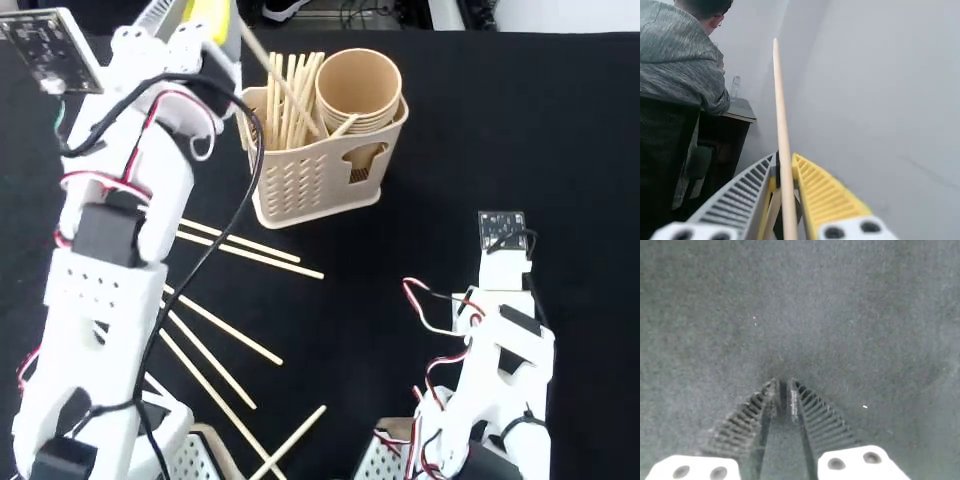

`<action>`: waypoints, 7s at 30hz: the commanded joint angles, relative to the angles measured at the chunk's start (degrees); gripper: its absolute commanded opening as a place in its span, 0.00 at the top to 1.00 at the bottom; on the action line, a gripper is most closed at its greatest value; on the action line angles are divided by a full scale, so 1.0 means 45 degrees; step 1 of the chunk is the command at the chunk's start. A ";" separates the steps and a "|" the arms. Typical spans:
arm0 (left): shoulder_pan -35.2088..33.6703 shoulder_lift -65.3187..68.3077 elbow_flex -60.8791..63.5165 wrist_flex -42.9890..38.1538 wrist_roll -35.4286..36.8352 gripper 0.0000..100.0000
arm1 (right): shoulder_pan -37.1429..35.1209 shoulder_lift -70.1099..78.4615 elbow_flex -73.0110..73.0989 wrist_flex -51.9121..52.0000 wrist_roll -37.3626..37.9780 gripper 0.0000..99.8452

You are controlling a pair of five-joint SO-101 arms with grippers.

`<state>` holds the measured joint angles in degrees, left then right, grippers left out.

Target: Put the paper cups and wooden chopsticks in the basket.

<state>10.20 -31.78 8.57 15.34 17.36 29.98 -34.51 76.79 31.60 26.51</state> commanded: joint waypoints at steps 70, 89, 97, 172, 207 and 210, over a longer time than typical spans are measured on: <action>-0.0342 0.0586 -0.2432 0.0781 0.0547 0.97 | -0.0117 -0.0322 -0.0049 -0.0156 0.0098 0.95; -0.0733 0.2969 -0.2452 -0.2286 0.0449 0.97 | -0.0117 -0.0322 -0.0049 -0.0156 0.0098 0.95; -0.0615 0.3536 -0.0908 -0.2325 0.0449 0.97 | -0.0117 -0.0322 -0.0049 -0.0156 0.0098 0.95; -0.1280 -0.3458 0.7863 -0.1270 0.0762 0.84 | -0.0117 -0.0322 -0.0049 -0.0195 0.0098 0.95; -0.1534 -0.9377 1.0090 1.5922 -0.4786 0.80 | 0.2325 -0.0225 -1.3685 1.2444 0.0977 0.95; -0.0068 -0.9143 1.0071 1.5902 -0.4669 0.80 | 0.2930 -0.0225 -1.5346 1.3343 0.1035 0.95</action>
<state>4.22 -74.07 54.73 86.81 -3.82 40.00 -34.51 17.01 88.31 30.29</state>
